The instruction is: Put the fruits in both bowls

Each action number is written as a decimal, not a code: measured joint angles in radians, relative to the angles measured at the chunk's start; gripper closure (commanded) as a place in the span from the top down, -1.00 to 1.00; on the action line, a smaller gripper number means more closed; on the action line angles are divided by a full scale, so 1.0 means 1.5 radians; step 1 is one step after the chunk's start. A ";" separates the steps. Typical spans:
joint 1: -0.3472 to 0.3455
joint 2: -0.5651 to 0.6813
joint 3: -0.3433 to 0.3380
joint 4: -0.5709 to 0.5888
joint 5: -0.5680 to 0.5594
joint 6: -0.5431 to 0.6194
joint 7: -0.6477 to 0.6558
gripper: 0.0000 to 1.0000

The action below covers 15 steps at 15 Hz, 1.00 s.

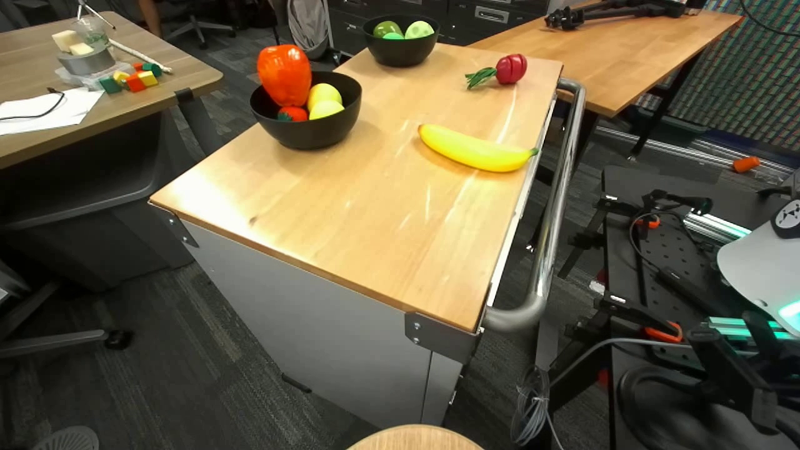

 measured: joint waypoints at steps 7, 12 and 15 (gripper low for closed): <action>-0.007 -0.020 0.002 -0.052 0.047 0.013 -0.066 1.00; -0.017 -0.102 0.002 -0.211 0.057 0.037 -0.065 1.00; -0.023 -0.140 0.002 -0.299 0.080 0.039 -0.068 1.00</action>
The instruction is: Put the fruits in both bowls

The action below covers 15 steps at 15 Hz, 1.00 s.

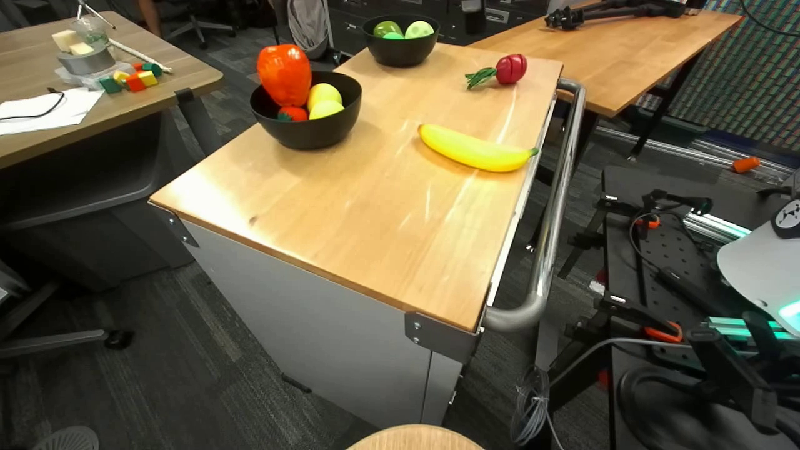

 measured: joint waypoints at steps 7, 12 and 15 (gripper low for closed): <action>-0.002 0.010 0.012 -0.105 -0.095 0.047 0.045 1.00; -0.002 0.014 0.017 -0.122 -0.082 0.104 0.043 1.00; -0.001 -0.002 0.018 -0.150 -0.020 0.182 -0.007 1.00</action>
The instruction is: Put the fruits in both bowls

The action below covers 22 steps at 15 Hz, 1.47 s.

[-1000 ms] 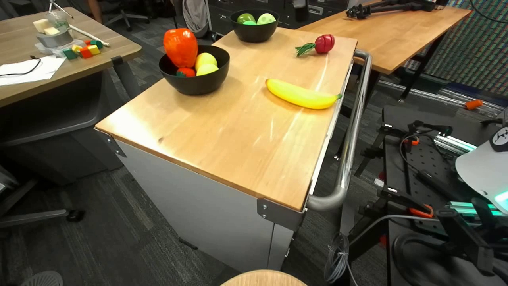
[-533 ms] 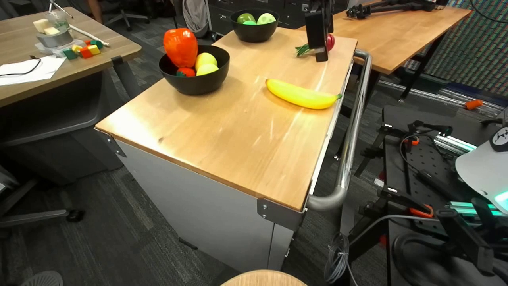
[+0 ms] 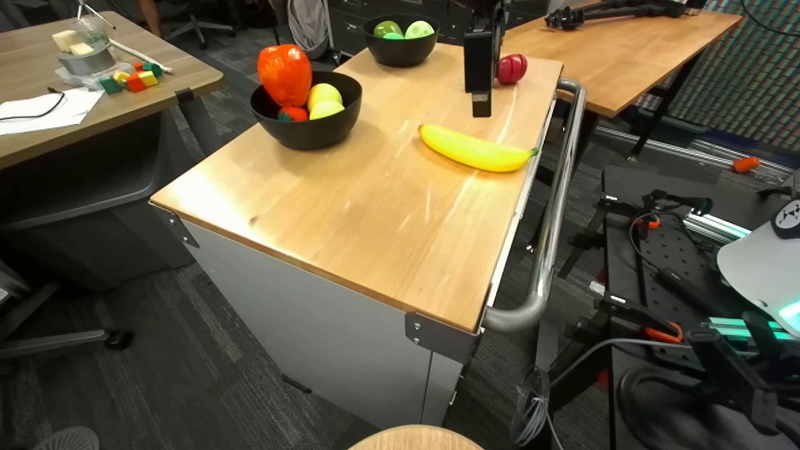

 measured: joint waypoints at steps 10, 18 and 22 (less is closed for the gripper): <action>0.000 -0.106 0.006 -0.074 -0.001 0.086 -0.053 1.00; -0.002 -0.066 0.008 -0.153 0.003 0.263 -0.030 1.00; -0.013 -0.037 0.006 -0.175 0.009 0.301 -0.026 0.73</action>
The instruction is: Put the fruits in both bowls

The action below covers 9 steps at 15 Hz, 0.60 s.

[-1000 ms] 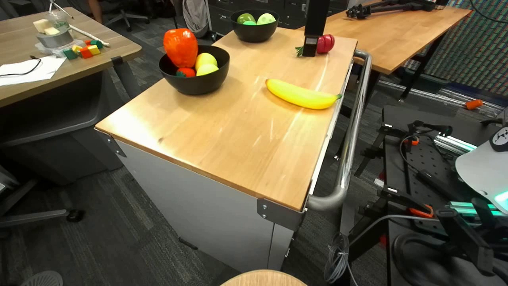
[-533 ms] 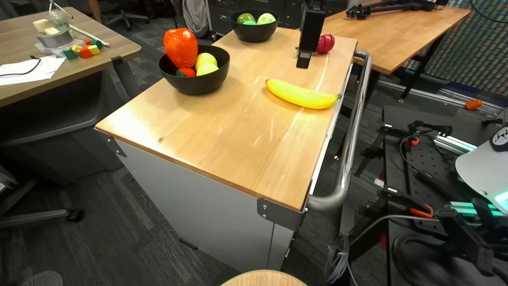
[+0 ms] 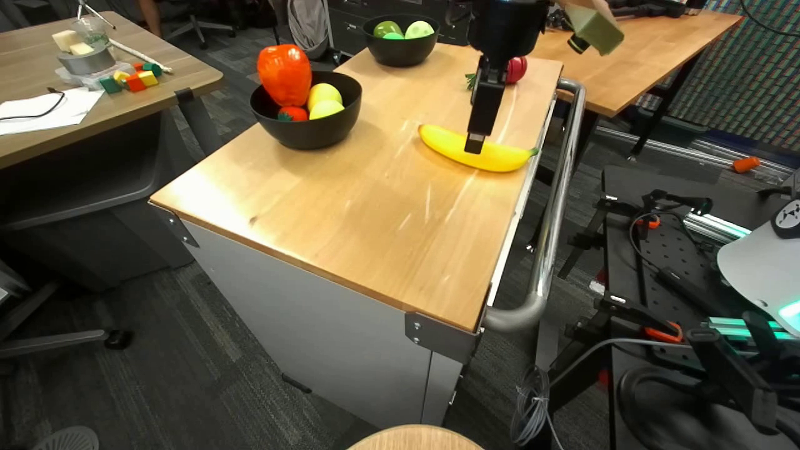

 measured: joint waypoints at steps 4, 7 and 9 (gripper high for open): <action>-0.003 0.030 -0.005 -0.005 0.050 0.002 -0.008 0.01; -0.004 0.048 -0.007 -0.005 0.096 0.003 -0.021 -0.47; -0.005 0.053 -0.007 -0.002 0.098 0.008 -0.022 -0.67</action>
